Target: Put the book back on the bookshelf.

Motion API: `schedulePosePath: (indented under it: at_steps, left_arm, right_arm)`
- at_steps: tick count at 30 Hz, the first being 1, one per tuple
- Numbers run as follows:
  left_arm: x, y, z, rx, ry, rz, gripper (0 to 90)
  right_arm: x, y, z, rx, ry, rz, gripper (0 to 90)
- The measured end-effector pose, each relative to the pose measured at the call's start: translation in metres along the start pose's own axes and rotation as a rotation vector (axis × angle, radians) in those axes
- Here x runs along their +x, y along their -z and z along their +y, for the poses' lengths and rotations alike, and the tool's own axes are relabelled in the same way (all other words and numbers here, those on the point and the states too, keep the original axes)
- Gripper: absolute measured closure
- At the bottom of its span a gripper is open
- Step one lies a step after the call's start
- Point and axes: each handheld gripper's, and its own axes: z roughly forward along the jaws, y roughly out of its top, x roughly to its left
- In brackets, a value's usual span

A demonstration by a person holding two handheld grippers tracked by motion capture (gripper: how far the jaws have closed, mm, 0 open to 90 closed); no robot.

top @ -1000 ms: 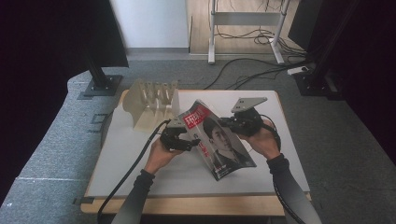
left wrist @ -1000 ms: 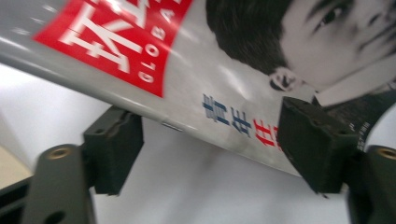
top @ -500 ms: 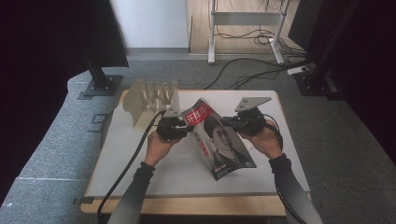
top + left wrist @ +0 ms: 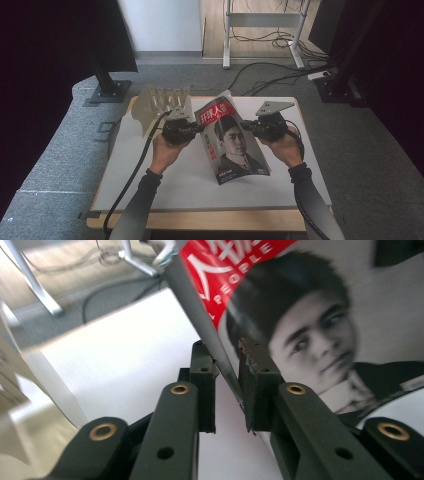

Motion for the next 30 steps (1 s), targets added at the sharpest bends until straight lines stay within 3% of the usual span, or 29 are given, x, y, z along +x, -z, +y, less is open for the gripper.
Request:
schedulePosePath:
  at_steps: [4,7,10,11,14,18,23,27,30]
  left_arm:
    - [-0.014,0.018,0.013,-0.038,-0.095,0.046,83.1]
    - [-0.023,0.025,0.013,-0.003,-0.156,0.067,82.8]
    - [-0.03,0.025,0.013,0.02,-0.167,0.04,79.0]
    - [-0.031,0.022,0.013,0.053,-0.18,0.033,76.2]
    - [-0.034,0.008,0.011,0.119,-0.222,0.087,72.8]
    - [-0.029,-0.005,0.011,0.137,-0.191,0.07,72.6]
    - [-0.026,-0.02,0.008,0.164,-0.19,0.06,72.7]
    - [-0.025,-0.025,0.007,0.142,-0.175,0.031,71.7]
    - [-0.023,-0.024,0.007,0.137,-0.18,0.021,80.3]
  right_arm:
    - [-0.003,0.001,-0.003,-0.011,-0.015,-0.027,86.0]
    - [-0.005,-0.001,-0.013,0.007,-0.029,-0.038,86.2]
    - [-0.008,-0.001,-0.022,-0.002,-0.048,-0.043,86.2]
    - [-0.009,-0.001,-0.025,-0.004,-0.051,-0.043,86.3]
    - [-0.01,0.002,-0.03,-0.005,-0.058,-0.042,86.2]
    - [-0.011,0.005,-0.035,-0.006,-0.058,-0.038,86.1]
    - [-0.013,0.008,-0.042,-0.011,-0.062,-0.025,86.0]
    - [-0.015,0.011,-0.048,-0.013,-0.072,-0.018,85.8]
    - [-0.016,0.012,-0.052,-0.017,-0.078,-0.016,85.6]
